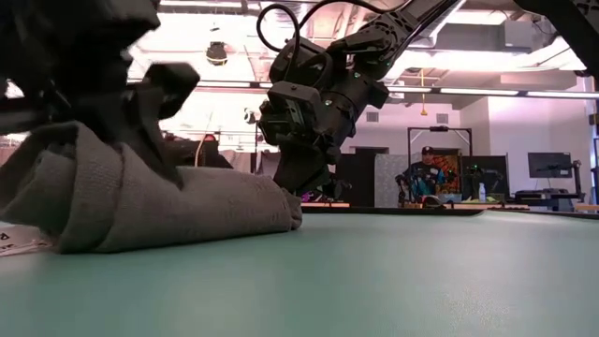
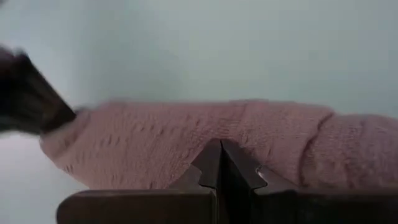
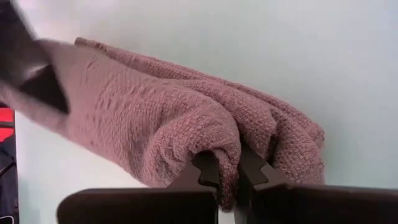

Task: Roll towel
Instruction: Roll the gray towel

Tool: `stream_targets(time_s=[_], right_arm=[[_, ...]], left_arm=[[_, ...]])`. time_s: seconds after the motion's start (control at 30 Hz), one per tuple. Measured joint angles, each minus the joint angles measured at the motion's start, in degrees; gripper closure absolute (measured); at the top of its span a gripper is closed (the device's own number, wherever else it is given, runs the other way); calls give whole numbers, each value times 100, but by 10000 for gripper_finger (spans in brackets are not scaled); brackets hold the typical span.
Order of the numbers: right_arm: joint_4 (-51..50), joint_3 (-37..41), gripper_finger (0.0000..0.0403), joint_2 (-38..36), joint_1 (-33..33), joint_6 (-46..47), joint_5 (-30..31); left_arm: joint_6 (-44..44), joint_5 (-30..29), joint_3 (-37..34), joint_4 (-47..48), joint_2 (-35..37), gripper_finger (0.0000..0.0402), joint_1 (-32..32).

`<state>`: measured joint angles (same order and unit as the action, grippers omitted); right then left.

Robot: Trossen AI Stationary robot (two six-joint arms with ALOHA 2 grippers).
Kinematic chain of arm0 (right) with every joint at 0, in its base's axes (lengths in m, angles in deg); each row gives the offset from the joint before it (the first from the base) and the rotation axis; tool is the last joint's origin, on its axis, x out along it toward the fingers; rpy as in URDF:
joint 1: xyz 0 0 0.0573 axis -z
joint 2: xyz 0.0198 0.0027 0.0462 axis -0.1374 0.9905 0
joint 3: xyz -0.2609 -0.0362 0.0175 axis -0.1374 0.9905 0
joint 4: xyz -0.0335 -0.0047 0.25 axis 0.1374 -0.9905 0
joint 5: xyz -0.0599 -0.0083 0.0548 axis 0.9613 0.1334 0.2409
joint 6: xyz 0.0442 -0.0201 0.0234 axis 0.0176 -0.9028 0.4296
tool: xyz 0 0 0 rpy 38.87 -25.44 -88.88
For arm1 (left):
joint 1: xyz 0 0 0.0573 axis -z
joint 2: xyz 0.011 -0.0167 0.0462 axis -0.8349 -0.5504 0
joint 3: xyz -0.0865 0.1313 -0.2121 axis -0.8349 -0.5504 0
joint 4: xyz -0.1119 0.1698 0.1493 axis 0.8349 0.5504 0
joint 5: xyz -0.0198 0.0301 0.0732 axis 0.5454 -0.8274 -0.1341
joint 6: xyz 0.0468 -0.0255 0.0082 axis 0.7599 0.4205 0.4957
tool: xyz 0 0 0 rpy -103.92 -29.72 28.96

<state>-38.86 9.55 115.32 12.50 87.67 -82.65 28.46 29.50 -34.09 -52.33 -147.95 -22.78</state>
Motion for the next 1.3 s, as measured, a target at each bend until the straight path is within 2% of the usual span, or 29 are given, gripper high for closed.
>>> stream_targets(time_s=[0.13,0.3,0.5,0.67,0.8,0.93,1.03,1.2,1.3], right_arm=[[-11,0,376,-2,0,4,-1],[-125,0,335,-12,0,-144,-52],[-1314,23,321,-488,69,-646,-25],[-2032,48,320,-1072,85,-1275,868],[-2568,43,318,-1334,26,-1781,1109],[-1464,102,324,-1575,-145,-2008,895],[-601,69,344,-1674,-436,-2248,779],[-177,96,390,-1469,-869,-2637,790],[373,77,389,-1315,-935,-2761,738]], left_arm=[[-475,32,1,148,-137,402,-3],[-671,175,2,198,-319,401,94],[-470,133,4,464,-415,401,251],[-109,239,13,644,-404,401,262],[239,276,15,766,-404,401,260],[421,284,11,779,-404,401,260],[422,298,7,790,-393,401,260],[697,321,6,802,-391,401,257],[910,343,4,820,-389,401,221]])
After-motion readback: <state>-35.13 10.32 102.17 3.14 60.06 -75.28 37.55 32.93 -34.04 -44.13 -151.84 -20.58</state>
